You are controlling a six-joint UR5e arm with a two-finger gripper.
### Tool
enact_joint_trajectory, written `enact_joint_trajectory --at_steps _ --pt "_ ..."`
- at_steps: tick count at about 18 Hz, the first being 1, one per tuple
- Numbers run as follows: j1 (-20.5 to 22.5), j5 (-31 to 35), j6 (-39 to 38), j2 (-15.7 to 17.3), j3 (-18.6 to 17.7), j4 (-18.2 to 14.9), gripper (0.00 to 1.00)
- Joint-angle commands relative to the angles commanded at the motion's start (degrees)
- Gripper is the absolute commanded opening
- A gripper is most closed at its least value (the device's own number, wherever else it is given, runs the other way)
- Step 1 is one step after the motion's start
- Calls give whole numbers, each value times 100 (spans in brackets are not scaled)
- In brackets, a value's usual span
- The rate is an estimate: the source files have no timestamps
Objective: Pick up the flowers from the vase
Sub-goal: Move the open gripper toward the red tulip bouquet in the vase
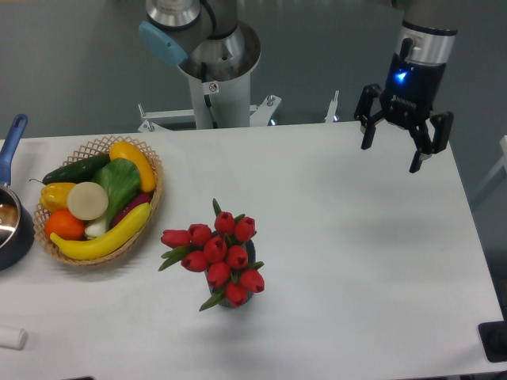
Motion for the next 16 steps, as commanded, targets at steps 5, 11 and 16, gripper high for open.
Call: enact_joint_trajectory --at_steps 5,11,16 --pt "-325 -245 -440 -62 -140 308 100" --pt "-396 -369 -607 -132 -299 483 100" --pt "-370 -799 -625 -132 -317 483 100"
